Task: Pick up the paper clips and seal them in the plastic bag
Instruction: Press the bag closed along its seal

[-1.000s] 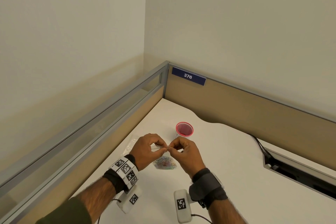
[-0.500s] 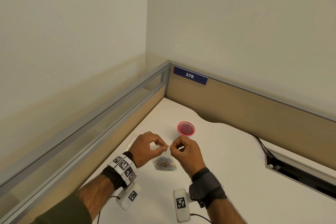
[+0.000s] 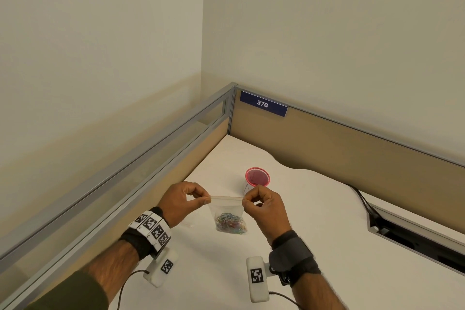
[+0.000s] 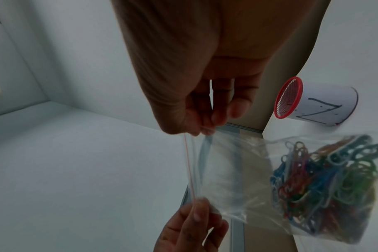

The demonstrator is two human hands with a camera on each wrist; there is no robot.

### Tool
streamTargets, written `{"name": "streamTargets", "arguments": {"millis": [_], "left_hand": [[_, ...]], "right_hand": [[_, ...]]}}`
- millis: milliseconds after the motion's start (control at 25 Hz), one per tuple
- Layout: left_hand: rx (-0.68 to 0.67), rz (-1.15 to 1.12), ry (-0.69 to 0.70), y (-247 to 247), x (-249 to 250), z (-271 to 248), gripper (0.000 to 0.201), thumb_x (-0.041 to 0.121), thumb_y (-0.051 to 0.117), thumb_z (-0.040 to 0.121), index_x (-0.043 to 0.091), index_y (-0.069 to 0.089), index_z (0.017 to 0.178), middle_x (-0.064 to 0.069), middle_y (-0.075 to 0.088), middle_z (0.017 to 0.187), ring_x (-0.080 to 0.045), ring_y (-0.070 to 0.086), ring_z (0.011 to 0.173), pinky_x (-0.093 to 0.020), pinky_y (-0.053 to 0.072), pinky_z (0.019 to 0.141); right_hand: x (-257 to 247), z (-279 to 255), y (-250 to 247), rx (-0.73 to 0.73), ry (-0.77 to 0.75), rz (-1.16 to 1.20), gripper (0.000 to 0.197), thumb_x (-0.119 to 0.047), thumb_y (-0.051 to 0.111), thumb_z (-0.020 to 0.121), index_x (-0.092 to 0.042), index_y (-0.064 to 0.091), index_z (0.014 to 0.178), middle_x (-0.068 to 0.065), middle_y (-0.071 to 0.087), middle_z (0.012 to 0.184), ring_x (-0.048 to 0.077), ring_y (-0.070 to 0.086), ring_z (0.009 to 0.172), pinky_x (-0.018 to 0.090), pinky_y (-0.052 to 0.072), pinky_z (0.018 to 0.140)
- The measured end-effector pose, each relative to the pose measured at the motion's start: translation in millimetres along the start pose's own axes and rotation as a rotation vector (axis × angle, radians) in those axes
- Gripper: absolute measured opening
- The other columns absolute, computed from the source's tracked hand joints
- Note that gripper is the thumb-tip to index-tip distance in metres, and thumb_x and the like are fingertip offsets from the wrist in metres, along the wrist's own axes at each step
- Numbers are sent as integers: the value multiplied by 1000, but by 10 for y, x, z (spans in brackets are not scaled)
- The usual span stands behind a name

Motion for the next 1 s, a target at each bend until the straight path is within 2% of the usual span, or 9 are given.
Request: {"name": "streamTargets", "arguments": {"millis": [160, 240, 280, 360, 440, 520, 680, 800, 1000], "left_hand": [[-12, -21, -16, 46, 5, -5, 6, 25, 72, 90, 26, 68, 85, 16, 71, 91, -1, 63, 74, -20, 52, 68], [-8, -96, -8, 99, 42, -11, 8, 28, 65, 90, 20, 64, 90, 12, 72, 95, -4, 64, 70, -25, 53, 59], [-10, -156, -13, 123, 60, -10, 8, 23, 63, 94, 16, 62, 91, 8, 74, 98, -8, 66, 67, -25, 52, 53], [-19, -244, -32, 157, 99, 0, 7, 12, 60, 99, 10, 58, 93, -1, 75, 102, -21, 71, 65, -26, 52, 47], [-44, -288, -33, 189, 145, 8, 6, 9, 57, 100, 7, 54, 95, -7, 77, 99, -30, 74, 69, -28, 55, 49], [-57, -302, -29, 213, 186, 7, 5, 8, 55, 101, 7, 54, 96, -9, 77, 94, -31, 75, 72, -31, 60, 57], [-11, -365, -42, 174, 180, -3, 2, 2, 58, 98, 4, 58, 97, -14, 76, 85, -26, 75, 74, -33, 63, 68], [-11, -474, -100, 138, 126, -4, 17, -8, 63, 91, 3, 63, 105, -14, 77, 86, -25, 77, 80, -29, 63, 72], [26, -524, -153, 165, 102, 7, 10, -9, 64, 90, 0, 68, 95, -17, 79, 86, -28, 77, 77, -29, 64, 69]], "right_hand": [[56, 15, -22, -9, 17, 10, 4, -8, 67, 79, -9, 65, 76, 5, 67, 79, 15, 59, 72, 37, 57, 68], [78, 24, -20, -3, 7, 5, 5, -9, 66, 80, -10, 63, 77, 5, 67, 80, 18, 60, 73, 40, 57, 68], [81, 27, -18, -1, -1, -13, 5, -11, 66, 82, -10, 62, 78, 4, 67, 81, 19, 60, 75, 38, 56, 68], [59, 32, -4, -27, -21, -74, 4, -14, 66, 84, -13, 63, 84, 1, 67, 85, 14, 61, 77, 26, 56, 68], [19, 33, 66, -91, -42, -153, 9, -18, 68, 84, -17, 66, 93, -3, 67, 89, 7, 59, 77, 15, 50, 66], [-17, 41, 168, -142, -51, -229, 12, -21, 69, 84, -17, 69, 96, -4, 68, 89, 5, 58, 75, 9, 47, 65], [-56, 77, 286, -125, -63, -225, 8, -20, 68, 86, -13, 71, 89, -3, 68, 84, 3, 57, 70, 8, 46, 62], [-87, 83, 291, -119, -84, -197, 8, -19, 67, 86, -13, 71, 86, -3, 68, 82, 3, 57, 69, 9, 47, 63], [-78, 109, 274, -115, -86, -223, 7, -20, 64, 85, -14, 69, 88, -3, 67, 86, 8, 60, 76, 11, 48, 63]]}}
Point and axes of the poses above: each hand's wrist, its own z-axis towards the middle knuckle, its own y-axis out of the palm, x = y × z, the point moved 4 cm from there along z, towards the middle knuckle
